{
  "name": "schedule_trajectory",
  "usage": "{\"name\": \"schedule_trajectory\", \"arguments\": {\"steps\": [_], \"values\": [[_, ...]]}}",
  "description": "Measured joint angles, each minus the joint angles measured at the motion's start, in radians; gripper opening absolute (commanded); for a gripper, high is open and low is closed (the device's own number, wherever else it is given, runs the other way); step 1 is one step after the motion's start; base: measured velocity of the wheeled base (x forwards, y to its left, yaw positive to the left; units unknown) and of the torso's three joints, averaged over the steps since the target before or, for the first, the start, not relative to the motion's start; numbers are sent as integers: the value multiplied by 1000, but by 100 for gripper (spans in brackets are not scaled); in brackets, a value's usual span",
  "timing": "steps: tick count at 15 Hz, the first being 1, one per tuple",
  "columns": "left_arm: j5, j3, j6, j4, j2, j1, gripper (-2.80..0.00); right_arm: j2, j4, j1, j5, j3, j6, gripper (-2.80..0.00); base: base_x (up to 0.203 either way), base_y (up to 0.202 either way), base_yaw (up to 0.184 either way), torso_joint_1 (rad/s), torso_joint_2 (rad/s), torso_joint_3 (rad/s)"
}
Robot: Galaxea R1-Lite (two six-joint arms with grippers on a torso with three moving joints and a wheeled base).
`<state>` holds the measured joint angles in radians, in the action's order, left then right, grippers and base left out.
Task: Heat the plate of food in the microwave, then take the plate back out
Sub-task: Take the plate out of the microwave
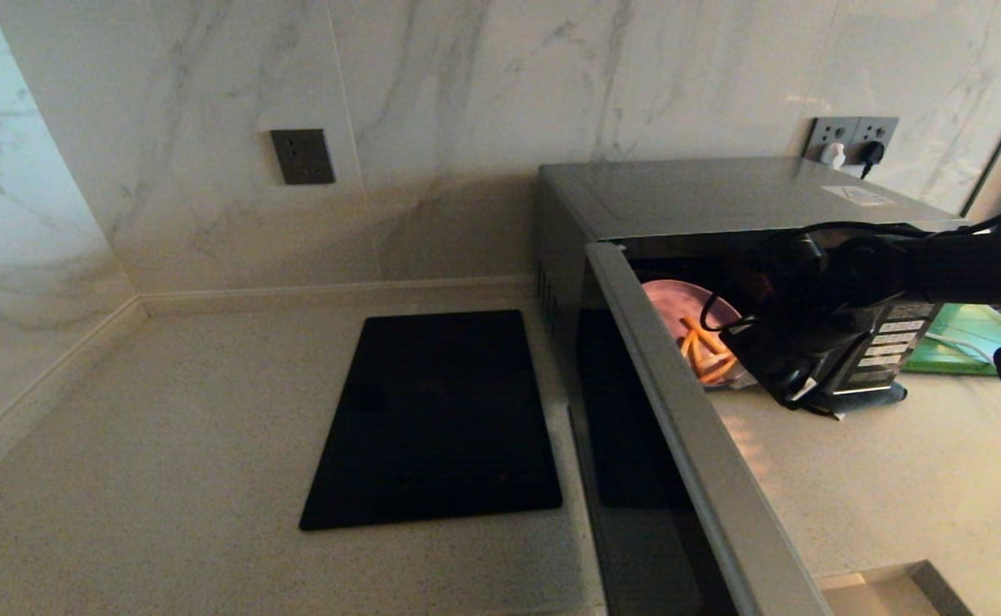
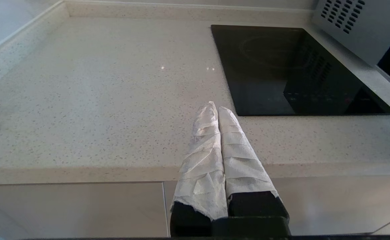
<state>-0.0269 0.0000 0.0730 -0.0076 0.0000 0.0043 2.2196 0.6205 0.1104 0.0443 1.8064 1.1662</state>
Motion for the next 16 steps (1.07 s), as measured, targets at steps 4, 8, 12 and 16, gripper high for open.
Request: {"name": "schedule_trajectory", "arguments": {"steps": [4,8,12,16], "values": [[0,0,0,0,0,0,-280,-11,2,-1,12,4,-2,-280,0,0,0,0,0,0],[0,0,0,0,0,0,-280,-33,5,-1,85,5,-6,-280,0,0,0,0,0,0],[0,0,0,0,0,0,-280,-62,29,1,88,1,-7,-280,0,0,0,0,0,0],[0,0,0,0,0,0,-280,-113,80,7,102,-4,-13,-280,0,0,0,0,0,0]]}}
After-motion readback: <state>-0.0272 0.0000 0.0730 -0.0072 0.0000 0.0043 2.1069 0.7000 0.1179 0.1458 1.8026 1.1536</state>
